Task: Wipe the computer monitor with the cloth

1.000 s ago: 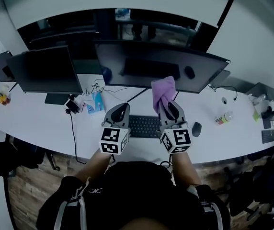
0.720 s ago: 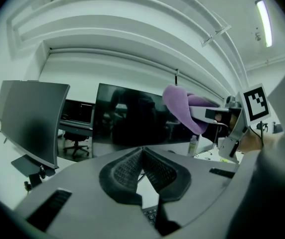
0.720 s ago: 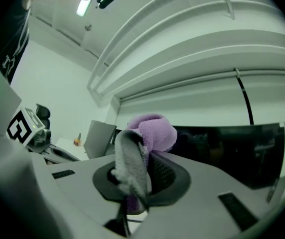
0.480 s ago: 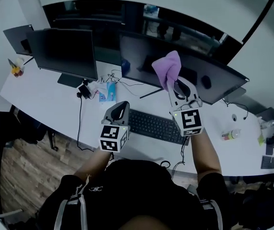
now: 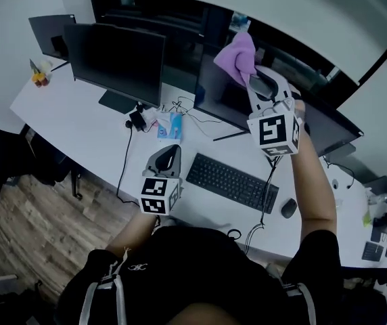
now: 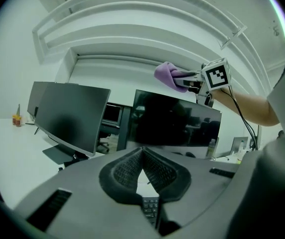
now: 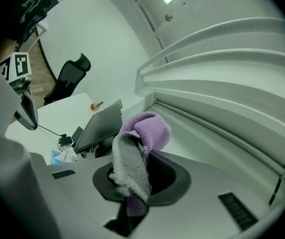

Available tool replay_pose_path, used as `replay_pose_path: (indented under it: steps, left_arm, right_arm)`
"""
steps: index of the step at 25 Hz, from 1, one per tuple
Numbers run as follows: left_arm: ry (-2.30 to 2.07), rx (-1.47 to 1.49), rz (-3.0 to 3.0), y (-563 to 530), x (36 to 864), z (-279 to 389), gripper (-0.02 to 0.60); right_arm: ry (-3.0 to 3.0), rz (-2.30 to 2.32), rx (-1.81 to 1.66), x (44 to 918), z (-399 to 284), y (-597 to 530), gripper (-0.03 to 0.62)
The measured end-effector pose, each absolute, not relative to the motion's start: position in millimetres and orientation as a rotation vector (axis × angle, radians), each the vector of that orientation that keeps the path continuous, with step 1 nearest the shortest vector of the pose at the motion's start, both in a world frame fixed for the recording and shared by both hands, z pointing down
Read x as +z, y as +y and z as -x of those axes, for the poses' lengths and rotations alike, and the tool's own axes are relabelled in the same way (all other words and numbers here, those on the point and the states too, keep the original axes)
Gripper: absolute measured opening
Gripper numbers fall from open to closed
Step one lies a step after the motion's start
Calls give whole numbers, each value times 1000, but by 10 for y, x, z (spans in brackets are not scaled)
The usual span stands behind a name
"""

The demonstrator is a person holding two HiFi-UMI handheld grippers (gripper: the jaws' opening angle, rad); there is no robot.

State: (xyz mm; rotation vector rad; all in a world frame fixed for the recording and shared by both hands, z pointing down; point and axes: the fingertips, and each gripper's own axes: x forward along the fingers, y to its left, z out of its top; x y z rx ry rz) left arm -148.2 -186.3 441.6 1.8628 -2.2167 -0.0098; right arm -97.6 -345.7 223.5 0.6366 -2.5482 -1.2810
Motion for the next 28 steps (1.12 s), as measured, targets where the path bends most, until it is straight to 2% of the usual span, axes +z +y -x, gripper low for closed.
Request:
replay_pose_path:
  steps: [9,18,28]
  left_arm:
    - [-2247,-42,-1813,-1609,4472,1735,14]
    - [-2237,-68,-1809,-1547,4496,1937,14]
    - [-2195,-30,-1838,-1662,4569,2063,14]
  right_arm:
    - [-2203,-695,-1577,2079,1787,-3677,66]
    - [-1989,-743,-1479,2362,2132,-4156,66]
    - [-1947,-722,-1356,2451,2135,-4303,58]
